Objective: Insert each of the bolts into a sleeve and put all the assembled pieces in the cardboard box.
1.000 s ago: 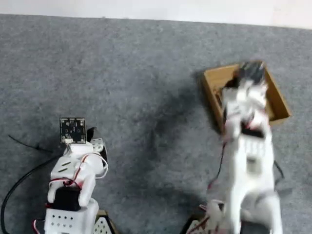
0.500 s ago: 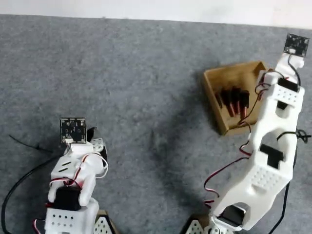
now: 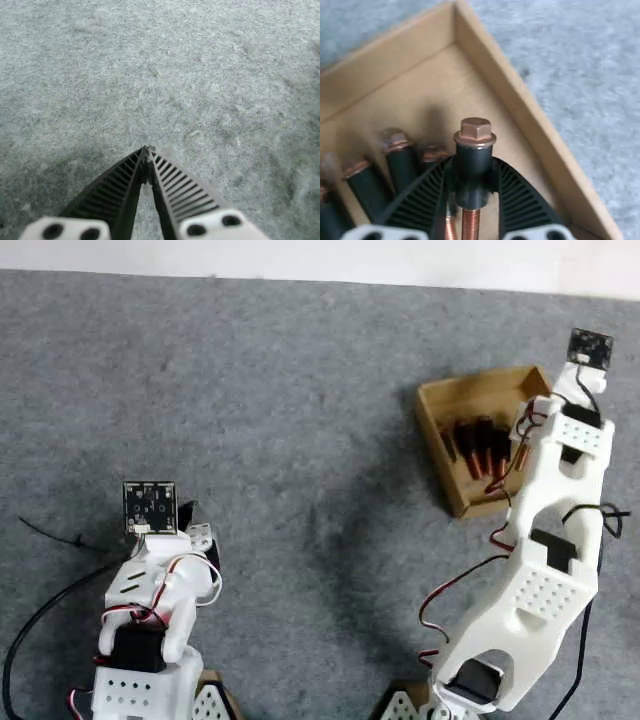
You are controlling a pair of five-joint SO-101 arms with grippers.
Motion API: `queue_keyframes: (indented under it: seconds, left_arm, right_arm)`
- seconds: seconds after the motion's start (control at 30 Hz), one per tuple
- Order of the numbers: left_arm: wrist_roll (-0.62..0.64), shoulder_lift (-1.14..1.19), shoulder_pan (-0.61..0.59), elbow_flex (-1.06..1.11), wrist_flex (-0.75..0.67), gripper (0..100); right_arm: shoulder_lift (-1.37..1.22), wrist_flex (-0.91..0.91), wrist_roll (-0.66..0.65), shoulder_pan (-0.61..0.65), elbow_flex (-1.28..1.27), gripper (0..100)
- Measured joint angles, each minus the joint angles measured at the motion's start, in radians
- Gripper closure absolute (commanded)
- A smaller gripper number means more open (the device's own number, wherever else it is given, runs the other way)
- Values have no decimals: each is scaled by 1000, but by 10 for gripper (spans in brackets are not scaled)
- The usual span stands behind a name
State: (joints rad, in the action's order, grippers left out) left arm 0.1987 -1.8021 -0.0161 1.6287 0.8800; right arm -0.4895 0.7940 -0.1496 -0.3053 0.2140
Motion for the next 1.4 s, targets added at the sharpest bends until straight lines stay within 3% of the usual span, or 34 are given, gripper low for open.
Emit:
queue_keyframes:
  seconds: [0.13,0.27,0.4,0.57,0.9,1.13,1.4]
  left_arm:
    - [0,0,0,0,0,995]
    - [0,0,0,0,0,995]
    - [0,0,0,0,0,995]
    - [0,0,0,0,0,995]
    - [0,0,0,0,0,995]
    - [0,0,0,0,0,995]
    - [0,0,0,0,0,995]
  right_arm:
    - [0,21,-3,18,0,860]
    - [2,115,-126,54,5,732]
    - [2,190,-166,80,21,732]
    - [11,262,-98,74,71,732]
    - [299,411,11,106,46,732]
    - [540,364,14,170,-253,732]
    - [1017,-21,14,173,-919,732]
